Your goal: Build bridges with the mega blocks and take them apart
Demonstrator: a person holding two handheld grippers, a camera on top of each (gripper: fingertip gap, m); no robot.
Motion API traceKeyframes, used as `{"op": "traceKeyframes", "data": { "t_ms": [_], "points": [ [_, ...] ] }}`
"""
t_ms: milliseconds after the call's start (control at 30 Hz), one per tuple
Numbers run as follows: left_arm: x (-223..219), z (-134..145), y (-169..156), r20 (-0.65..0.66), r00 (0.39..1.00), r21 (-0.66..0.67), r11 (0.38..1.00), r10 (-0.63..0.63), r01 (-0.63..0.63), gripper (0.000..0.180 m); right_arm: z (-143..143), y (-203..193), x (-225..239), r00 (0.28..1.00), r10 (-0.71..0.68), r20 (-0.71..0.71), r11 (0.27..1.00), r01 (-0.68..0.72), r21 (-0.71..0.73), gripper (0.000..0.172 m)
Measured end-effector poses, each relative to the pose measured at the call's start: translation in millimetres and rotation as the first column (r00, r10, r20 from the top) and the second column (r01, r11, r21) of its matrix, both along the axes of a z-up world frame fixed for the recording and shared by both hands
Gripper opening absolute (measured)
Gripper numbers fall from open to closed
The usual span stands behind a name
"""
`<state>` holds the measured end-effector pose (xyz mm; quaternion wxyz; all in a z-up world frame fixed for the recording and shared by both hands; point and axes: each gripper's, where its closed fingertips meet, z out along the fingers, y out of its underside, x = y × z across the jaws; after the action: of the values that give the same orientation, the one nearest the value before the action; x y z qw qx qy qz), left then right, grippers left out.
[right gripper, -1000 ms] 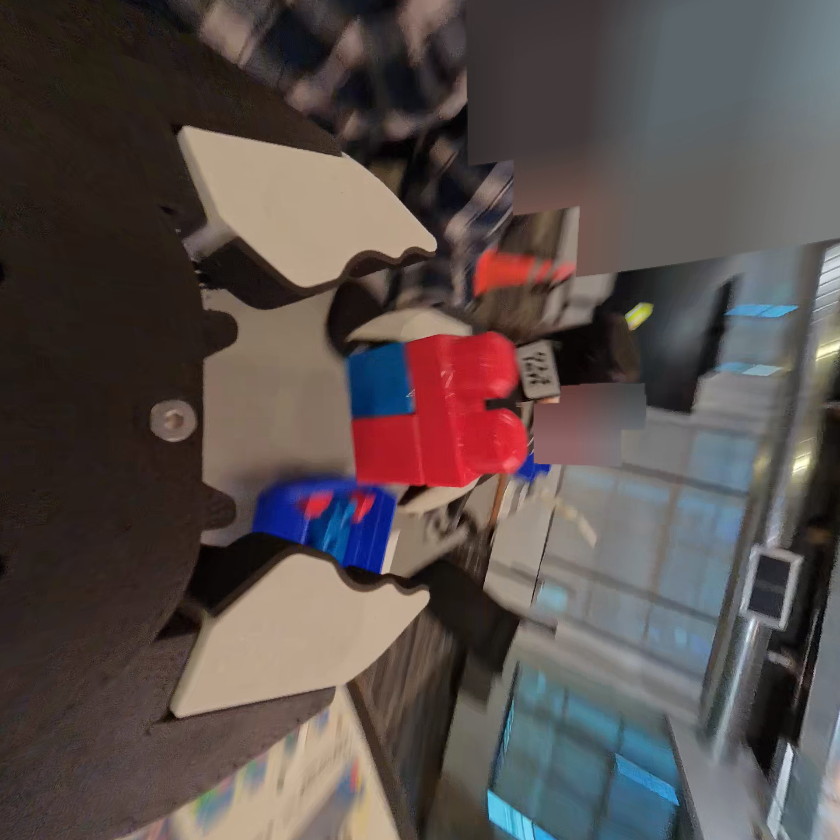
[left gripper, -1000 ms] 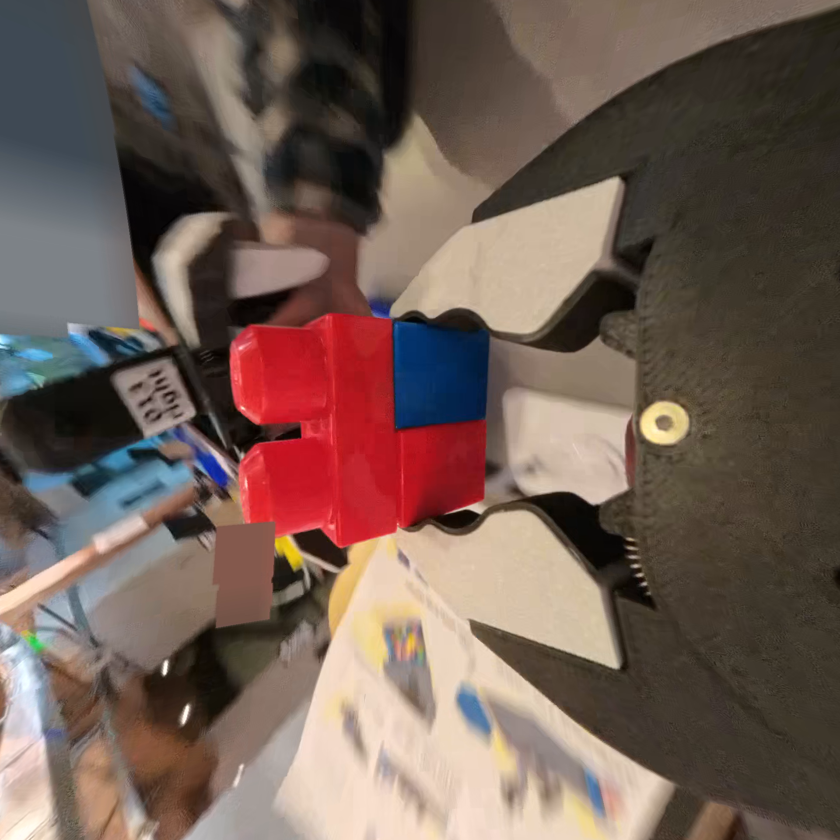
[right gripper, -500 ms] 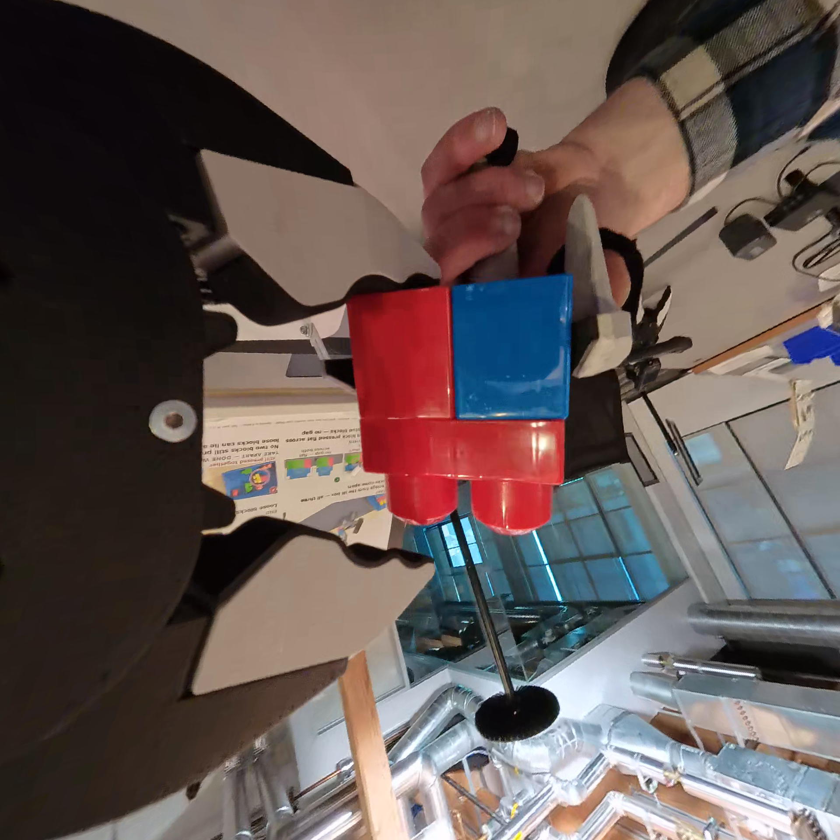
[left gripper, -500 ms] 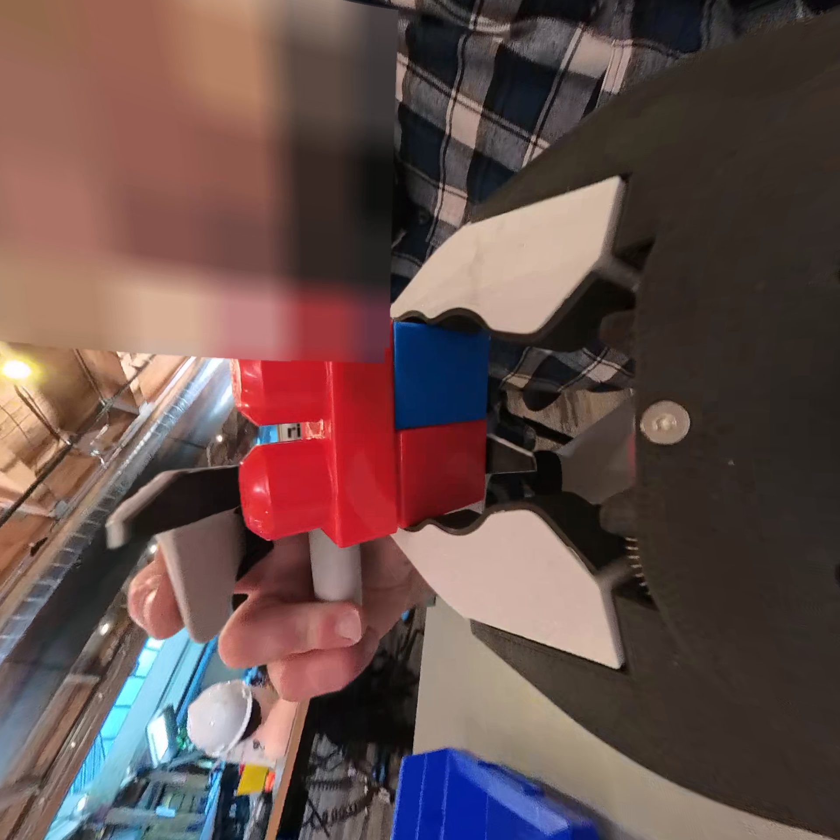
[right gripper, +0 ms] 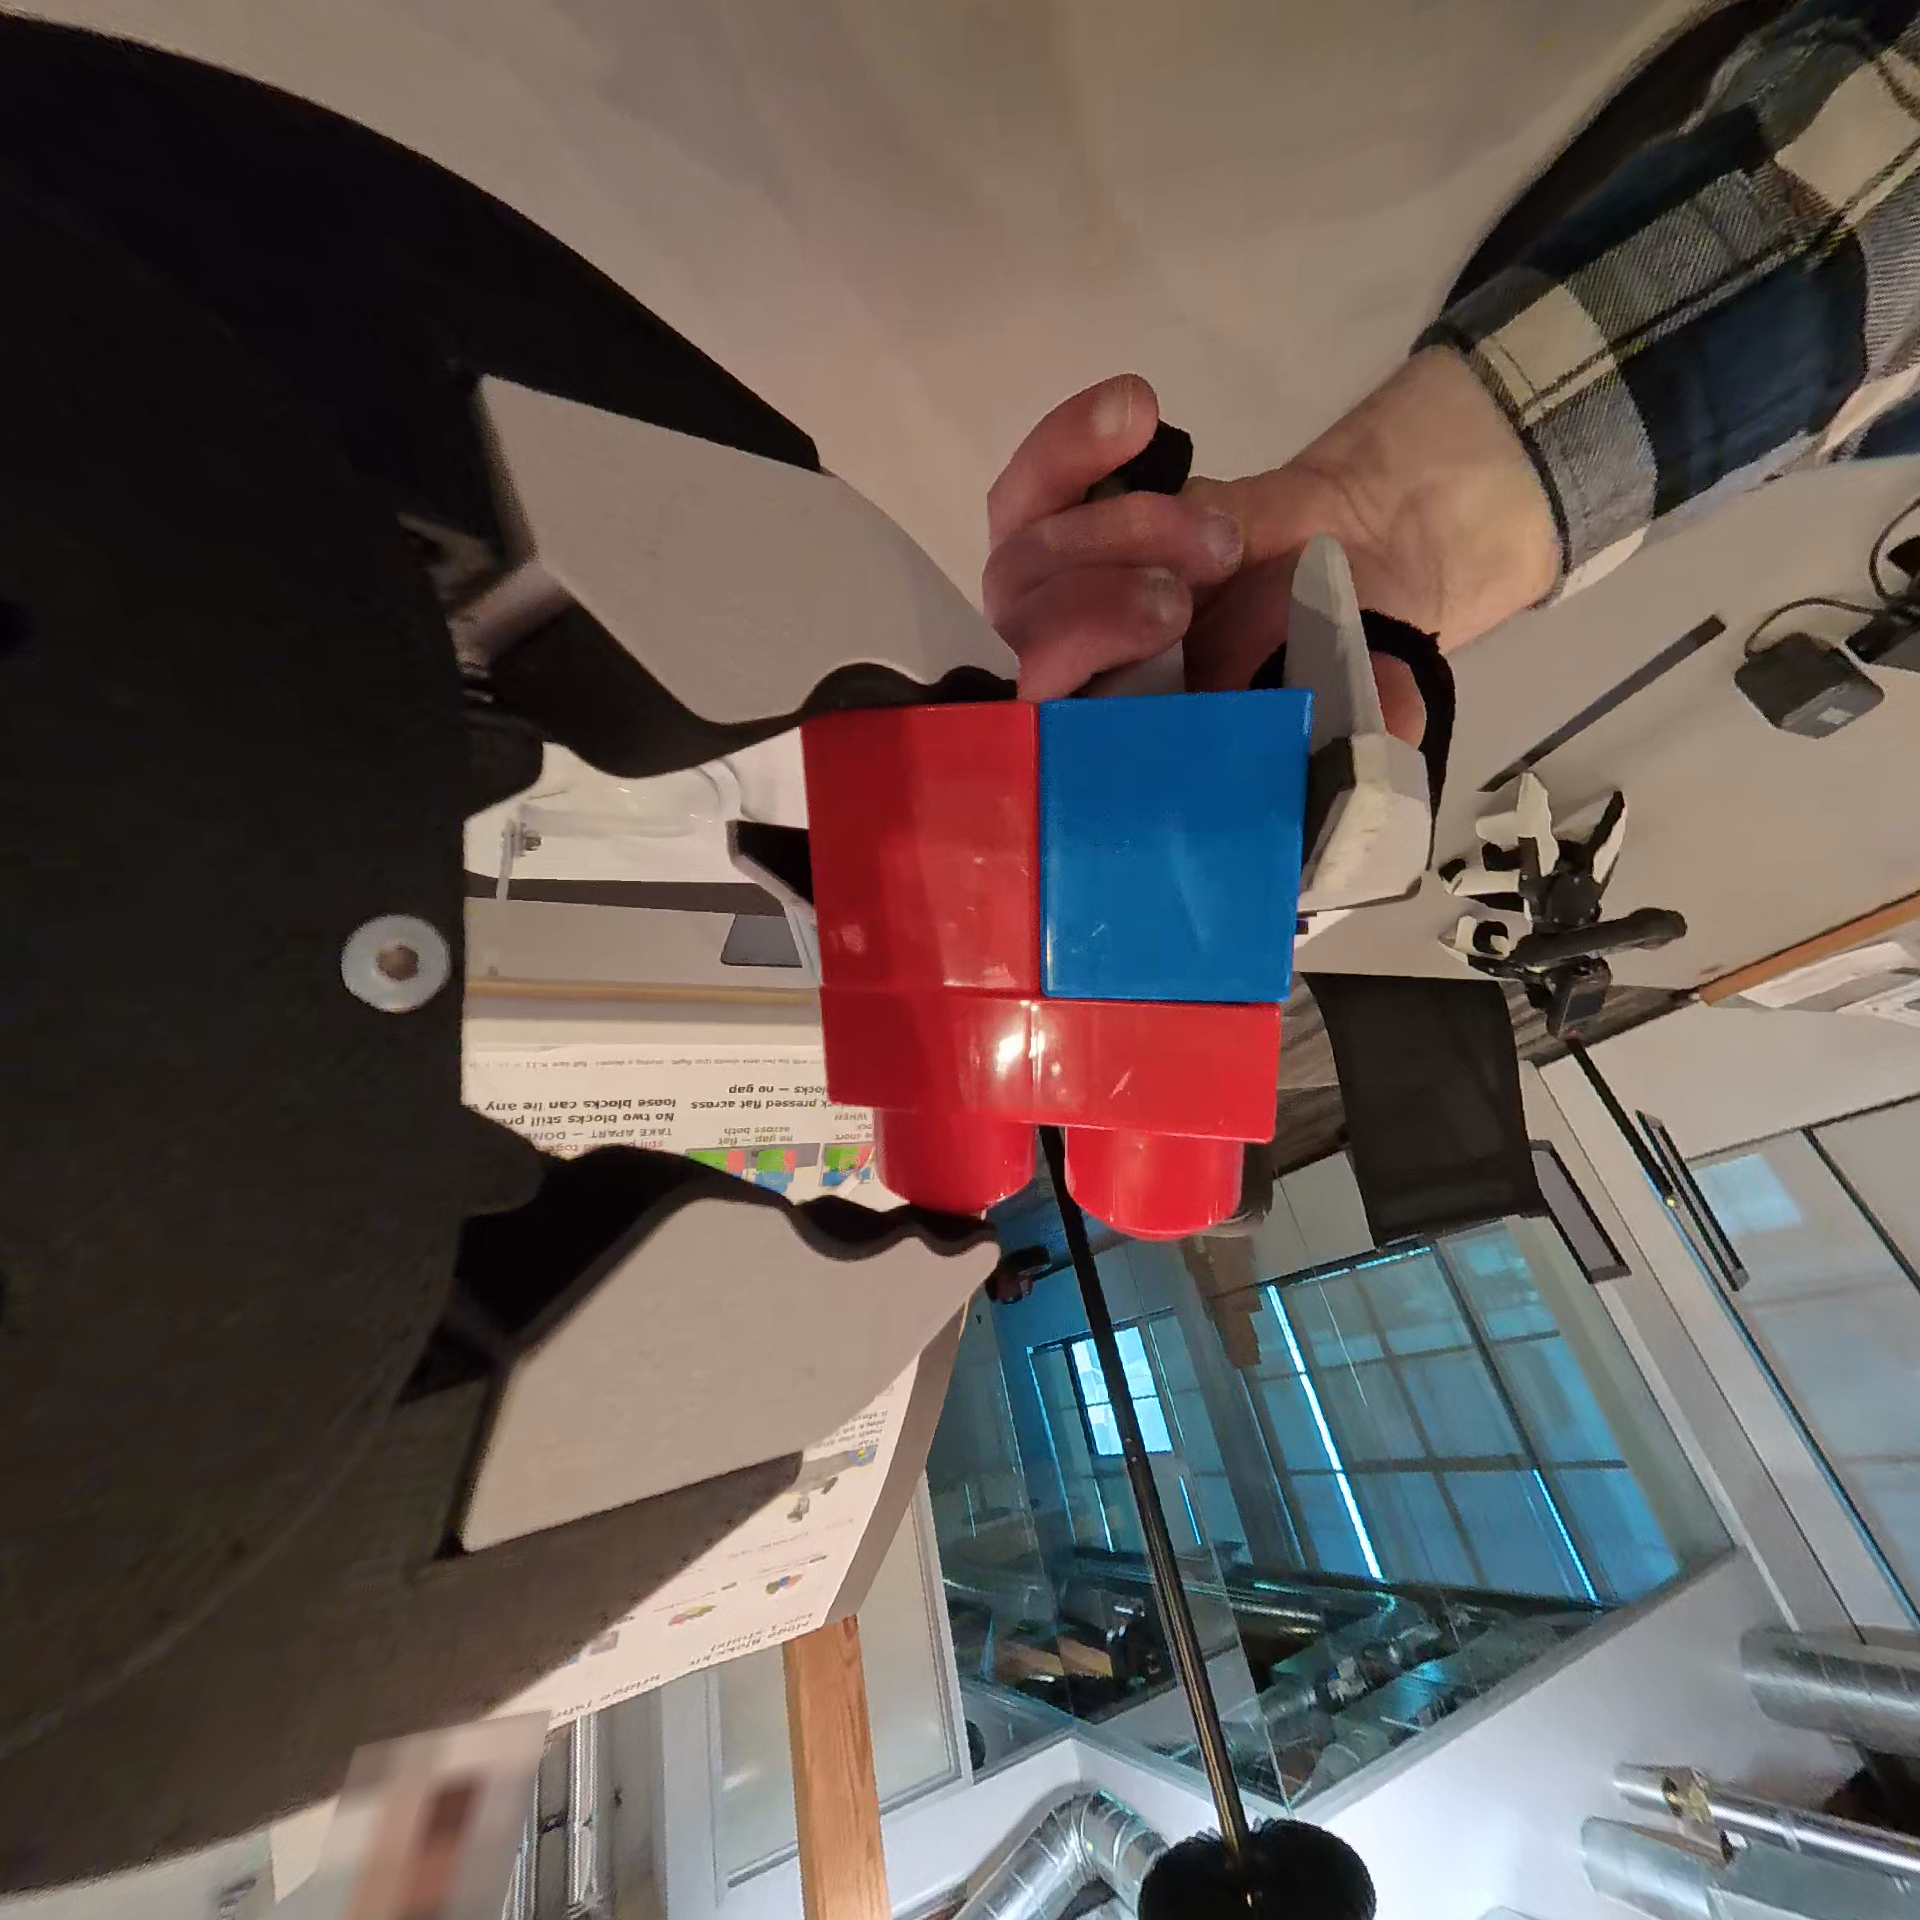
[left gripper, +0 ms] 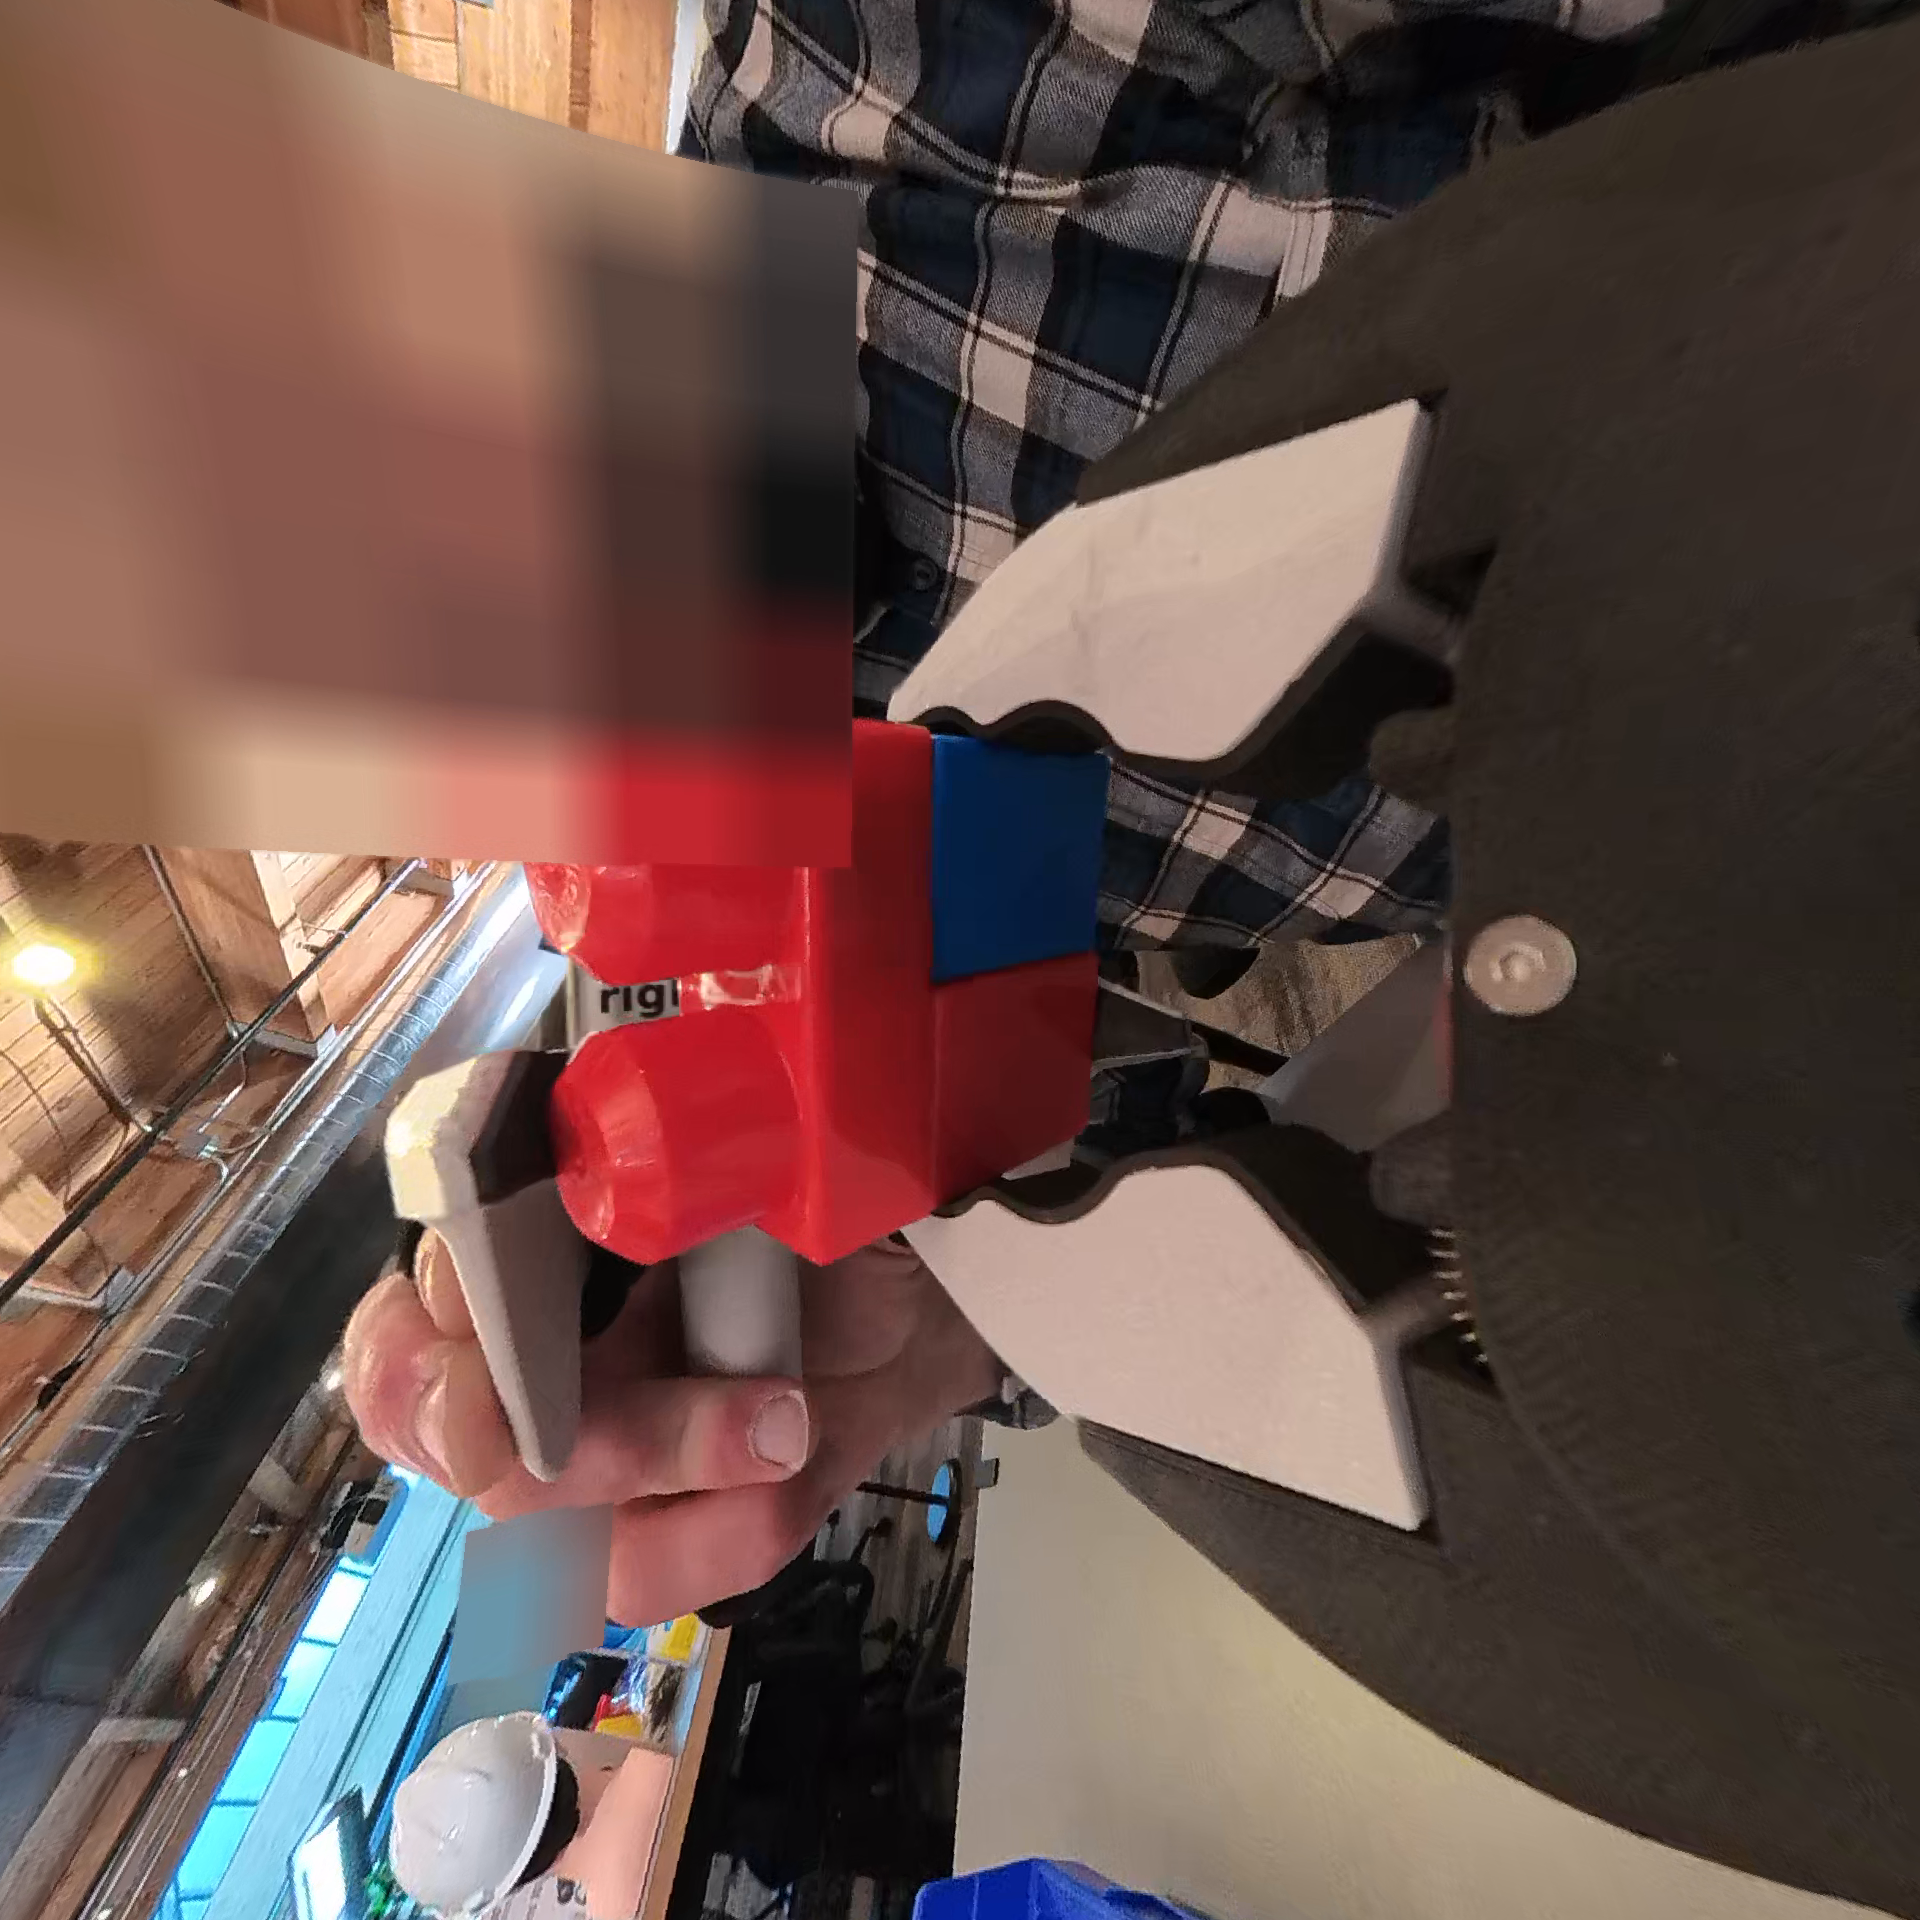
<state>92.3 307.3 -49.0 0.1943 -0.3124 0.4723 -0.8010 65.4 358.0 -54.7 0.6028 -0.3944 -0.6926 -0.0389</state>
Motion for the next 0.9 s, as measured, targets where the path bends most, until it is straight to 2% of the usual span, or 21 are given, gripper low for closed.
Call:
{"op": "traceKeyframes", "data": {
  "t_ms": [167,433,567,667,767,800,900],
  "points": [
    [-1,-2,0,-0.001,1.0,-0.002,1.0,0.005,-0.005,0.078,-2,1,-1,1.0,-0.018,0.018,1.0,0.018,0.004,0.092],
    [3,-6,0,-0.033,0.997,0.073,0.995,0.063,-0.061,0.079,-5,2,1,0.997,-0.035,0.062,0.999,0.033,0.033,0.092],
    [3,-9,1,-0.024,0.998,0.051,0.997,0.062,-0.061,0.078,-8,4,1,0.998,-0.033,0.056,0.999,0.032,0.01,0.093],
    [3,-8,8,-0.004,0.996,0.041,0.995,0.091,-0.09,0.078,-8,0,2,0.999,-0.008,0.044,1.0,0.009,-0.012,0.106],
    [4,-14,5,-0.032,0.997,0.066,0.996,0.065,-0.063,0.077,-6,-8,-3,0.999,0.021,0.033,0.999,-0.02,-0.039,0.099],
    [7,-18,3,-0.05,0.997,0.078,0.995,0.059,-0.055,0.077,-9,-12,-5,0.998,0.039,0.044,0.998,-0.036,-0.051,0.089],
    [7,-20,3,-0.058,0.997,0.07,0.997,0.042,-0.038,0.078,-12,-11,-4,0.997,0.026,0.069,0.998,-0.022,-0.055,0.085]
  ]
}}
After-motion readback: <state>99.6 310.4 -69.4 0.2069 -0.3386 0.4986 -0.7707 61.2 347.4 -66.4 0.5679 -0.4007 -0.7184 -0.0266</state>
